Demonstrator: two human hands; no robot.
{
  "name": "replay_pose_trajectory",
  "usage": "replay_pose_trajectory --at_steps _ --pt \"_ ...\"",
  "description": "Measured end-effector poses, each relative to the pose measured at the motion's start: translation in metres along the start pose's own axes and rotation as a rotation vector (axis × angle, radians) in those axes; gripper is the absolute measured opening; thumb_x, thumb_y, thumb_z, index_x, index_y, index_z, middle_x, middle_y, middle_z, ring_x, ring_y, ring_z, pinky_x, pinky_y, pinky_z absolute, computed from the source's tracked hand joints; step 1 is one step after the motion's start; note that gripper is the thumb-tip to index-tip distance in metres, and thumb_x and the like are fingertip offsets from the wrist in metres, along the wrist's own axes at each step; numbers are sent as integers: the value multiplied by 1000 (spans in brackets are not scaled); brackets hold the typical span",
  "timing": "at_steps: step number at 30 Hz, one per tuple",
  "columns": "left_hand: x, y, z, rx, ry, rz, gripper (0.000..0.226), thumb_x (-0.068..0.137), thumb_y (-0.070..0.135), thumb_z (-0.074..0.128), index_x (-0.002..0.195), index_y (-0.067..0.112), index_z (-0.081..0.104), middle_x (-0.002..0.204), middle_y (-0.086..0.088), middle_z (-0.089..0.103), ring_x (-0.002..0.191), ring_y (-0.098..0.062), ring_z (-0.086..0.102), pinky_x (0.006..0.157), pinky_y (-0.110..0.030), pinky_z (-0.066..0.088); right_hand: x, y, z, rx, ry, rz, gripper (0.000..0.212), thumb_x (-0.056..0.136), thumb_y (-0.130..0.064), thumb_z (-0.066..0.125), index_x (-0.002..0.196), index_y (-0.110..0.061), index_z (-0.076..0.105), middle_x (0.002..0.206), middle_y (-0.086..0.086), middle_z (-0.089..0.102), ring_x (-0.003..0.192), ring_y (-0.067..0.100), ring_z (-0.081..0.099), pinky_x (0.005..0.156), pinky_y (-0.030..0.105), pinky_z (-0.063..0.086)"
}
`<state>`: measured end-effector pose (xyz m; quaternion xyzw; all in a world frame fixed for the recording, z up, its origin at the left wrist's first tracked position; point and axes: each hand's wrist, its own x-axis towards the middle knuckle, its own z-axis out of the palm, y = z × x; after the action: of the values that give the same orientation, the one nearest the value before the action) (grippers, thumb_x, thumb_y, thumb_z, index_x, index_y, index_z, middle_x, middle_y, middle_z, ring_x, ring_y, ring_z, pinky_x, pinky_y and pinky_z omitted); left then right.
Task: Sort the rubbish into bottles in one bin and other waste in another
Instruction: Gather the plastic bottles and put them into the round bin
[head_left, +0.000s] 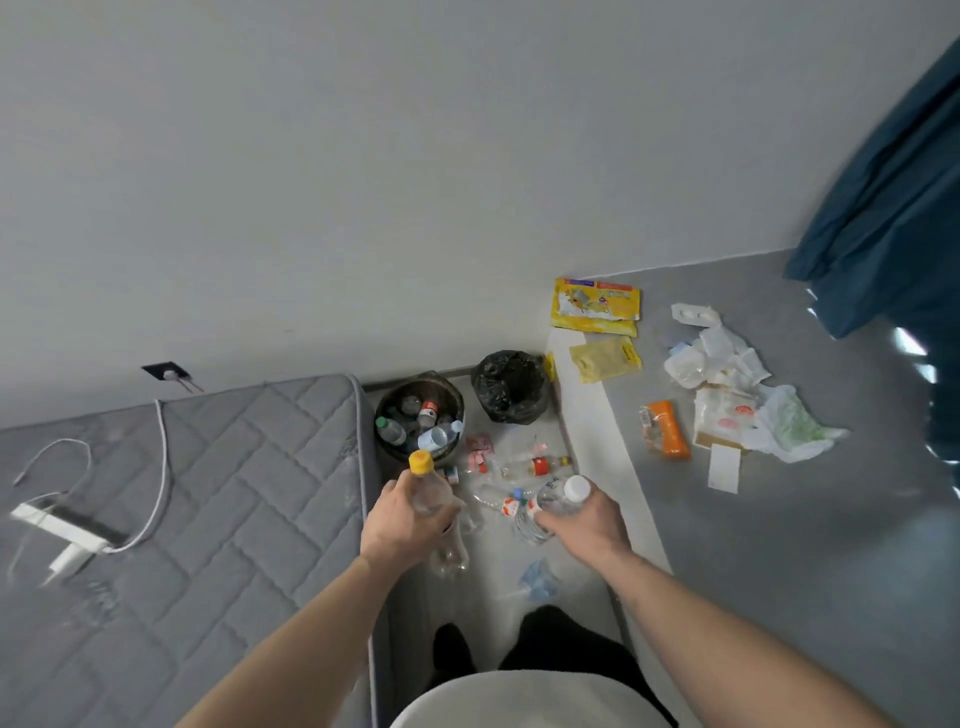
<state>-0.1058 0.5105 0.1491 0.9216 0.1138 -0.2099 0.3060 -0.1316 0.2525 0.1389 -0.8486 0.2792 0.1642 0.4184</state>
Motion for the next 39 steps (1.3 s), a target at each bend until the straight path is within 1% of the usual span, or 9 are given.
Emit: replay_pose_trajectory --at_steps 4,7,10,15,18,22,26,29,39 --pt "22 15 -11 20 2 17 62 71 61 63 122 25 55 109 3 53 99 -22 62 87 -37 52 14 -21 -3 -1 7 -13 34 60 -41 88 81 -32 64 80 -18 66 81 9 64 75 23 50" --pt "39 30 -19 3 -1 19 51 74 51 65 116 24 54 108 4 54 102 -22 60 88 -37 50 33 -34 -7 -16 -8 4 50 56 -48 88 98 -32 67 89 -15 69 87 11 66 76 23 49" --pt "61 37 -31 -69 23 -6 56 67 61 62 113 31 54 107 7 60 101 -21 62 86 -37 52 58 -45 -8 -45 -26 1 65 50 -53 84 108 -30 68 96 -11 70 89 12 66 72 21 46" --pt "91 45 -52 -119 101 -39 44 80 55 65 114 27 59 104 7 66 97 -20 64 87 -42 55 98 -71 -7 -94 -73 -23 48 53 -43 89 93 -29 67 85 -13 70 79 11 65 70 25 52" --pt "101 43 -63 -157 157 -113 48 79 64 62 115 31 60 104 7 67 95 -20 65 82 -38 55 110 -89 -3 -113 -94 -56 39 56 -38 89 85 -31 63 81 -14 67 76 12 63 66 23 47" --pt "115 37 -73 -237 187 -174 41 78 62 67 108 33 66 101 6 70 94 -19 67 84 -37 56 124 -110 1 -116 -125 -73 36 56 -39 86 81 -30 62 79 -14 67 75 9 64 65 24 51" --pt "134 36 -84 -280 211 -236 29 79 57 69 93 32 68 92 7 70 90 -19 67 85 -40 57 138 -125 12 -137 -135 -62 39 54 -44 86 85 -32 64 82 -15 69 80 10 66 73 28 56" --pt "149 41 -96 -317 213 -262 21 79 48 74 76 32 61 81 9 66 82 -16 65 79 -38 57 142 -145 21 -163 -129 -42 42 57 -45 85 92 -35 65 91 -16 69 86 11 64 72 22 46" --pt "246 6 -132 -265 120 -234 32 69 52 75 84 26 64 83 5 68 78 -17 66 75 -39 59 177 -197 78 -138 -122 -25 33 62 -43 82 86 -37 60 81 -19 66 75 0 59 60 22 45"
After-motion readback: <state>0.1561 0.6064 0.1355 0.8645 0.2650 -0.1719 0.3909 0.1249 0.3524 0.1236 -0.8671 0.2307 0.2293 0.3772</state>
